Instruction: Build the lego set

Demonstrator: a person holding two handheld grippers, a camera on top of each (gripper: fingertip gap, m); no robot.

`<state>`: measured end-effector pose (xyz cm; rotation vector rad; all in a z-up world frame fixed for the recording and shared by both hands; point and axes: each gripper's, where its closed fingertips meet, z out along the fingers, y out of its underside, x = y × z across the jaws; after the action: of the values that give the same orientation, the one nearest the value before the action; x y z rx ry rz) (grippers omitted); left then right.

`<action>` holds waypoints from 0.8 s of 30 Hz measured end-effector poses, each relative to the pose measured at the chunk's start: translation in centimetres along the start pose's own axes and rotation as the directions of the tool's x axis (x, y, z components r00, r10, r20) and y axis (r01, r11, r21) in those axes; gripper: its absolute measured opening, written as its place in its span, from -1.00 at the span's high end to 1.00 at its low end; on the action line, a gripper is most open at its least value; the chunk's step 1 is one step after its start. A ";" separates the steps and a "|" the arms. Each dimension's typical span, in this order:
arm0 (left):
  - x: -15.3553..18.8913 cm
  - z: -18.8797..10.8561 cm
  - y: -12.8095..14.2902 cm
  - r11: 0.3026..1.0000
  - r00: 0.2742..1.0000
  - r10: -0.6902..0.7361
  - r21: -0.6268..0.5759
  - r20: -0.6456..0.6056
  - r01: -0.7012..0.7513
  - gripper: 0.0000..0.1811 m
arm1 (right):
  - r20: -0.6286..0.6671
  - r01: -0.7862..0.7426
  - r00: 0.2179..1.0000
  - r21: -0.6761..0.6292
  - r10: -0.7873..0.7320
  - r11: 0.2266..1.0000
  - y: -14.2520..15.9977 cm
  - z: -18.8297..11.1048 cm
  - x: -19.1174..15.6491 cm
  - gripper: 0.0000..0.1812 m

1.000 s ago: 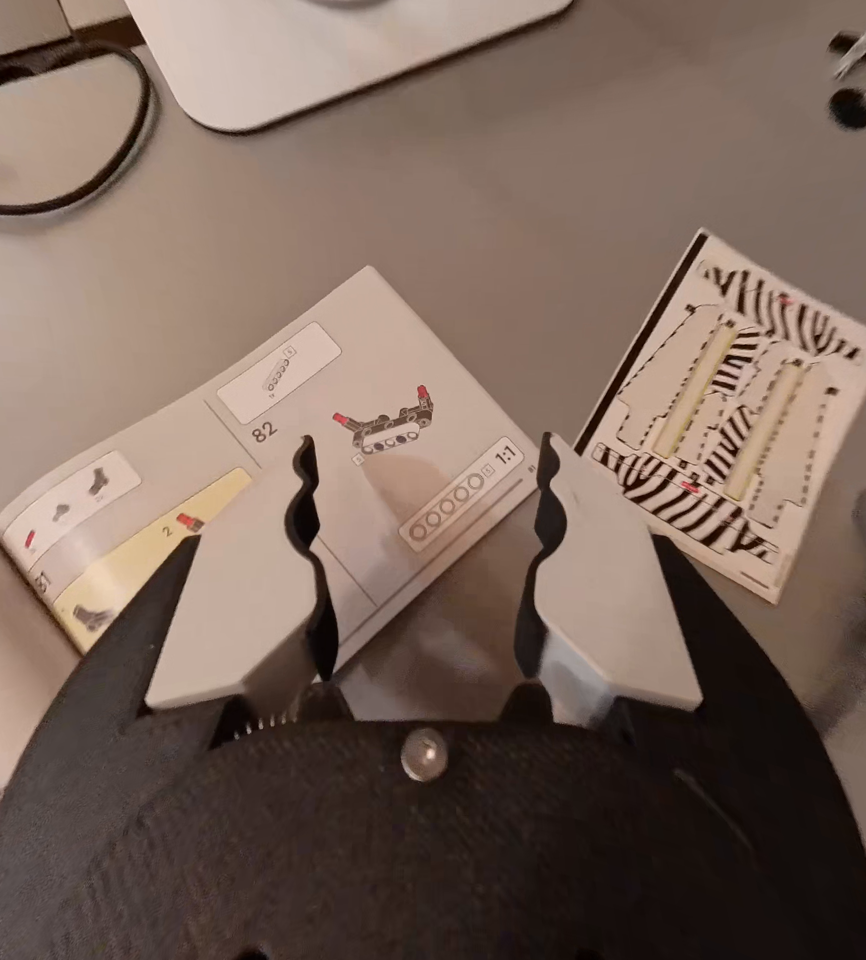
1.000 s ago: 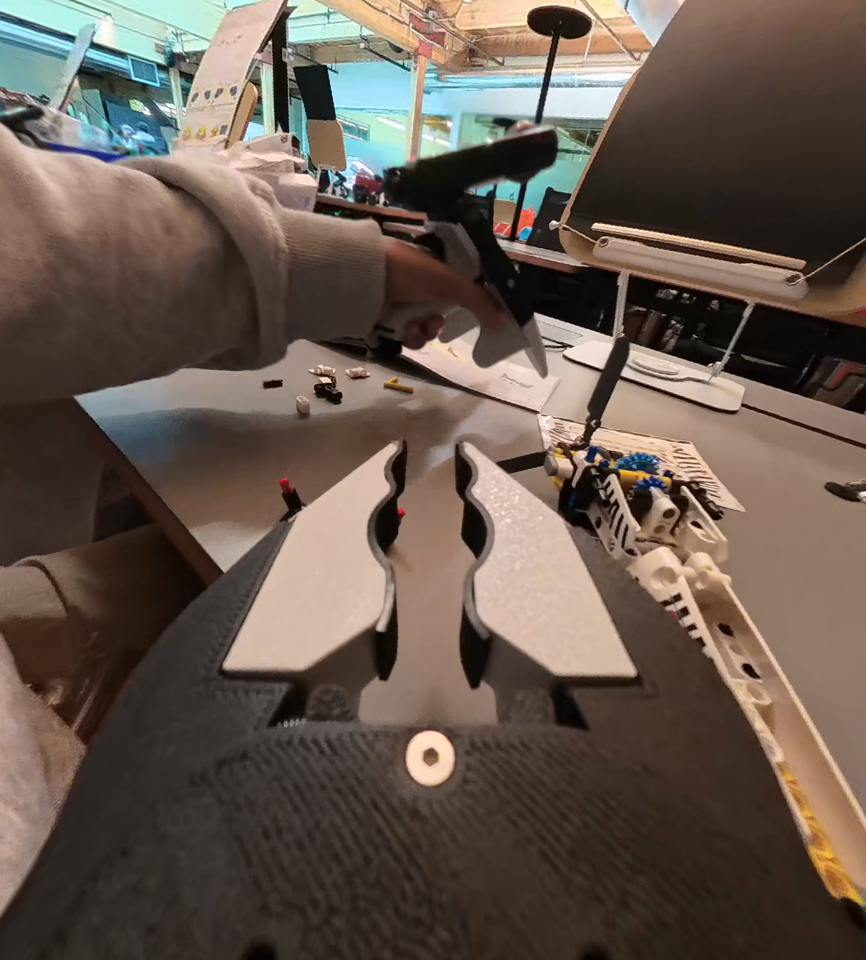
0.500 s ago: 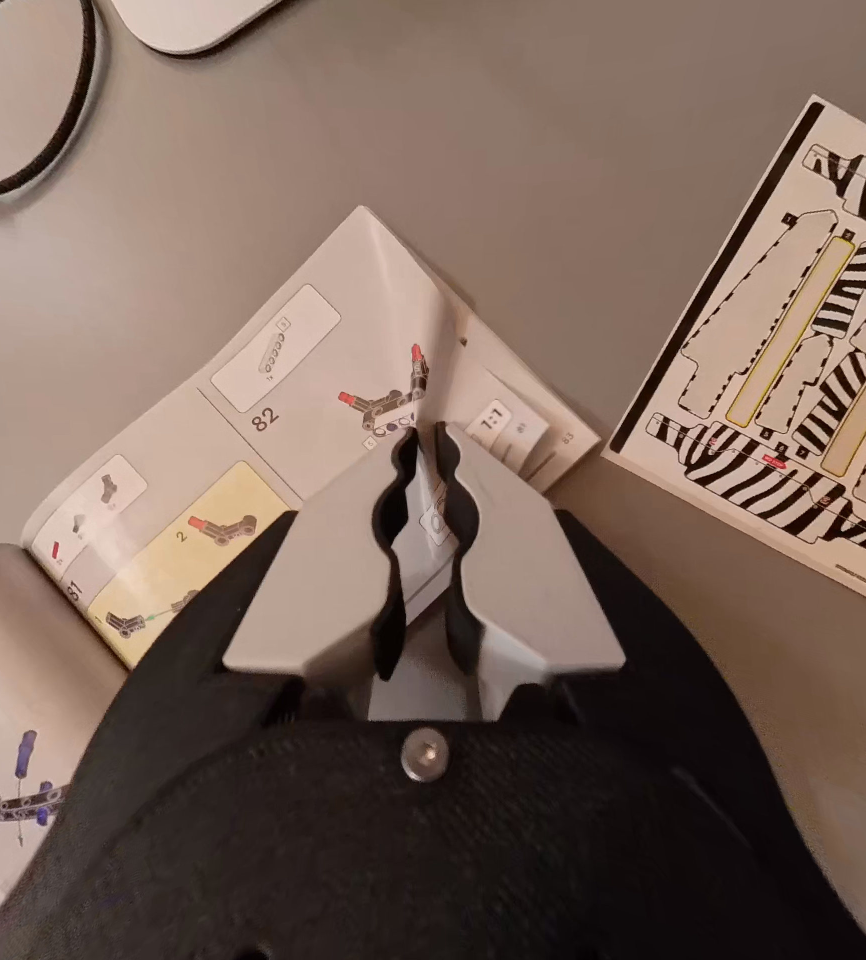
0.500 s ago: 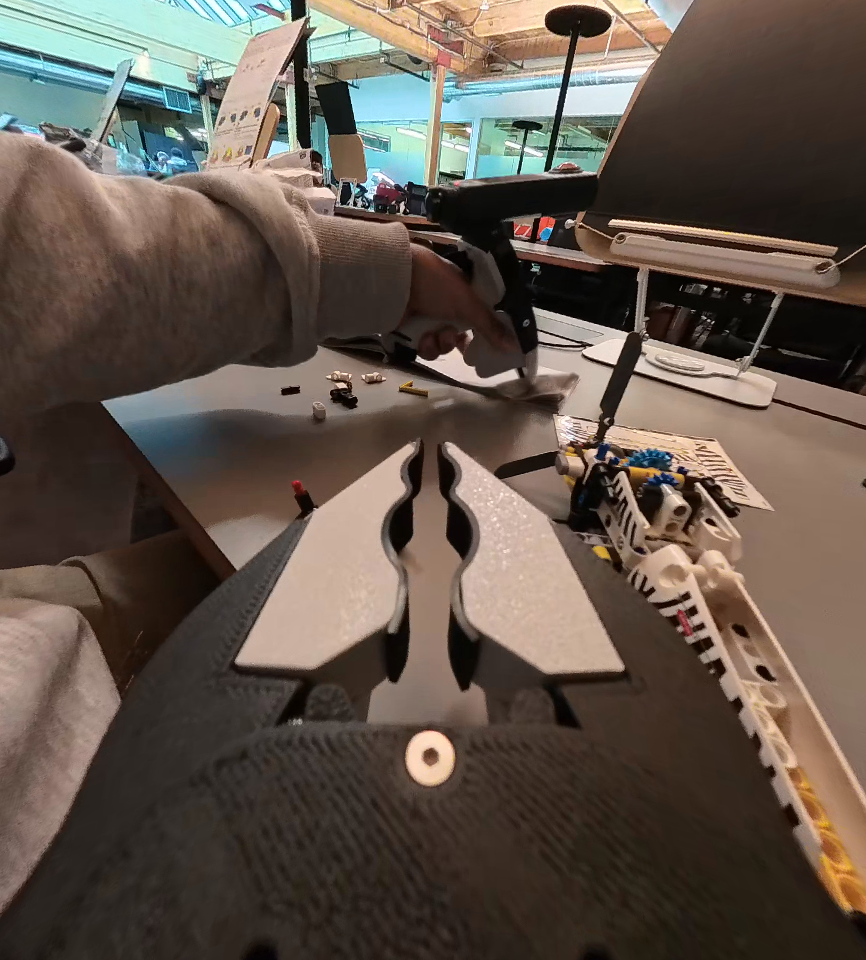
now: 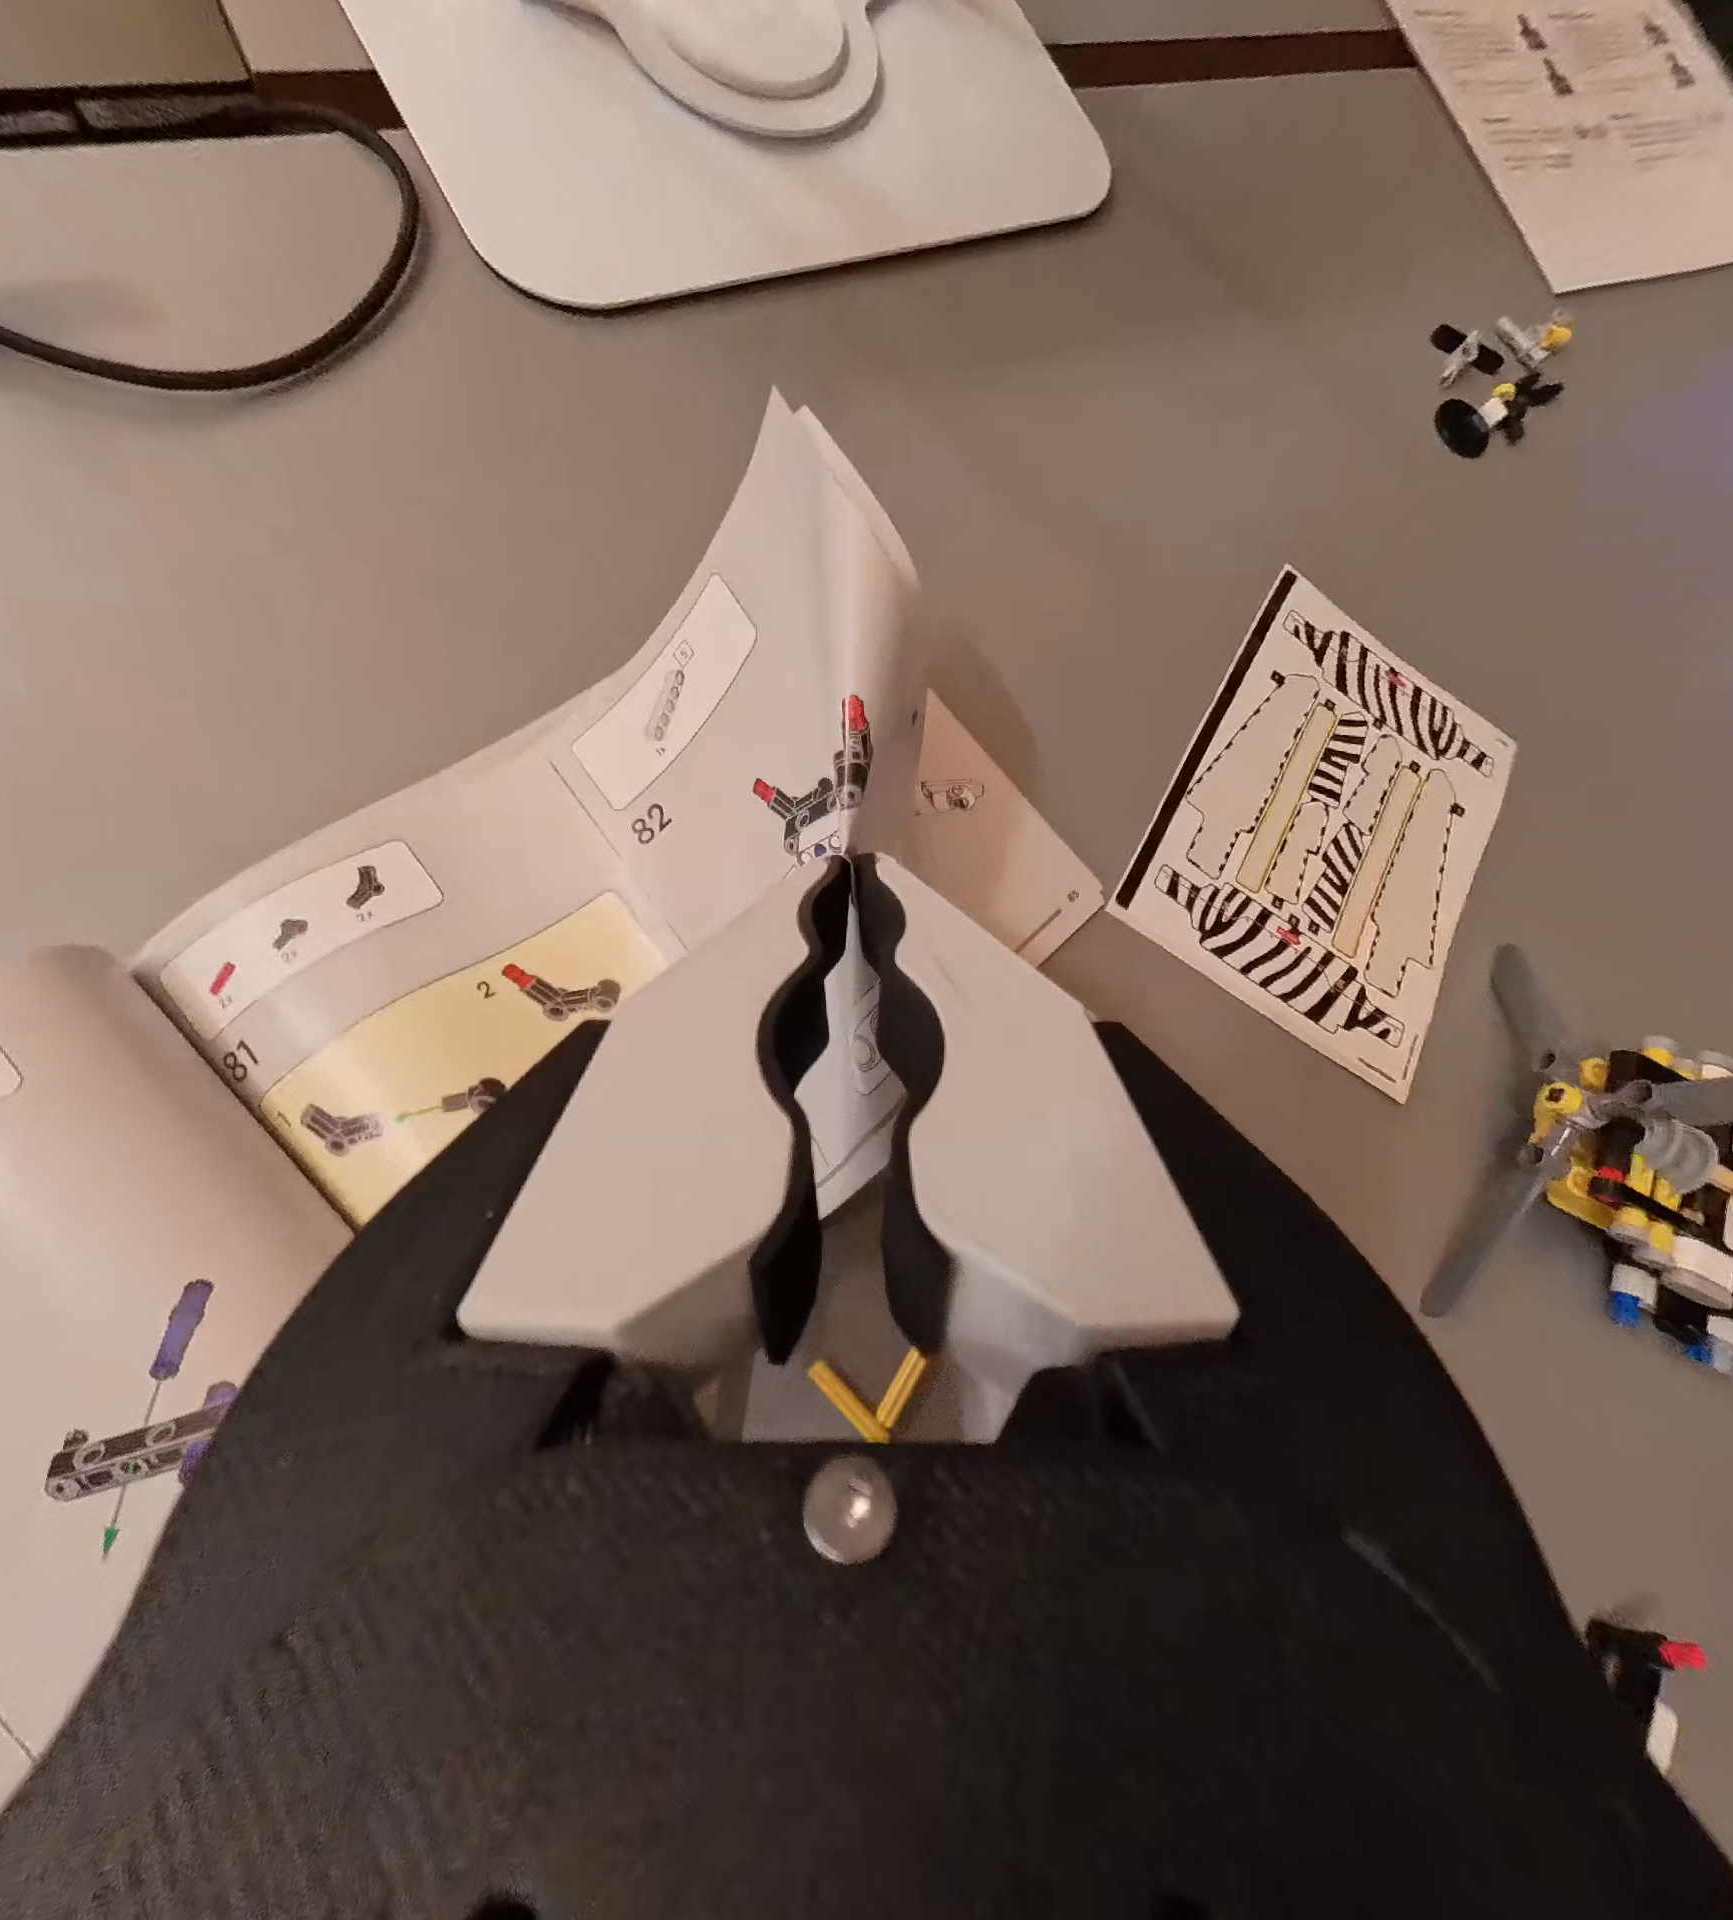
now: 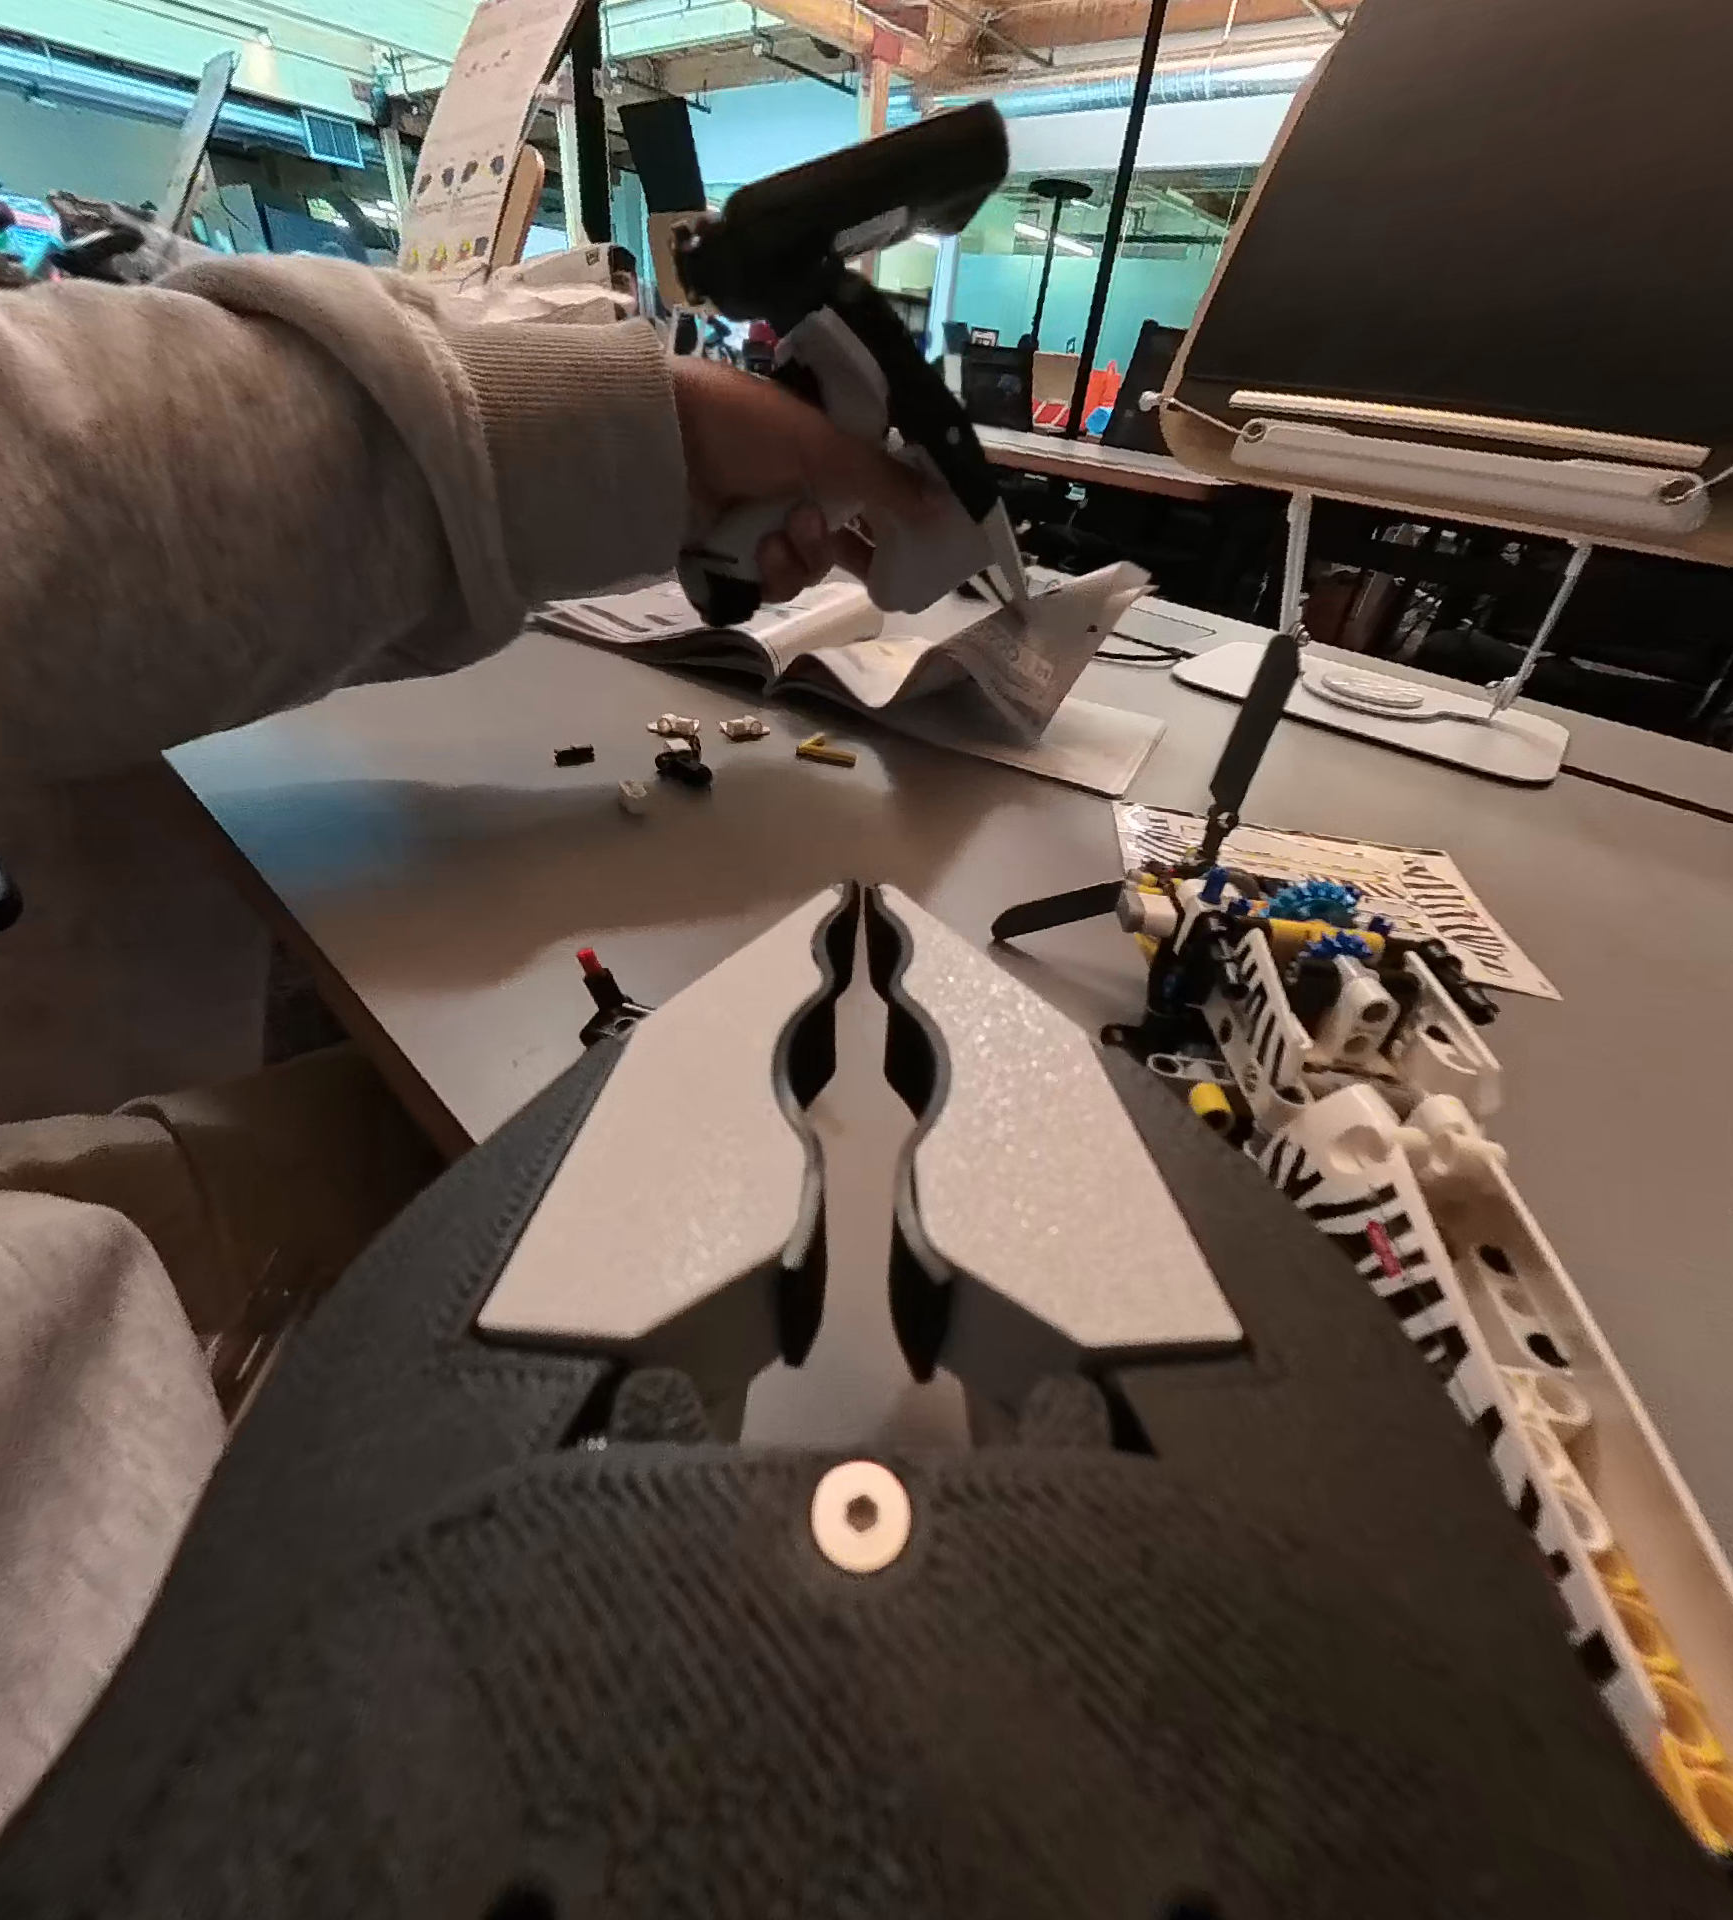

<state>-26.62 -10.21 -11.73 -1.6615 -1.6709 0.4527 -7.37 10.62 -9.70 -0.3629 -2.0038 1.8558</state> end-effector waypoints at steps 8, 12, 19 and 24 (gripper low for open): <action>0.3 -0.8 -0.4 0.985 0.976 -0.133 0.082 -0.174 0.149 0.94 | -0.015 0.003 1.000 -0.030 -0.004 1.000 0.3 0.3 0.1 1.00; 0.6 -1.5 -0.9 0.969 0.945 -0.189 0.102 -0.268 0.223 0.96 | -0.018 -0.003 1.000 -0.039 0.002 0.999 0.4 0.4 0.2 1.00; -2.5 -5.1 -2.2 0.939 0.958 -0.189 0.245 -0.215 0.240 0.98 | -0.021 0.002 1.000 -0.056 -0.003 0.998 0.6 0.5 0.2 1.00; -9.7 -10.0 1.3 0.926 0.968 -0.251 0.286 -0.016 0.245 0.99 | -0.022 0.005 1.000 -0.044 -0.006 0.999 0.5 0.4 0.2 1.00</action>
<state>-19.65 -21.84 -8.27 -1.2210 -1.7117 0.5584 -7.75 10.37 -10.20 -0.3876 -2.0315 1.7992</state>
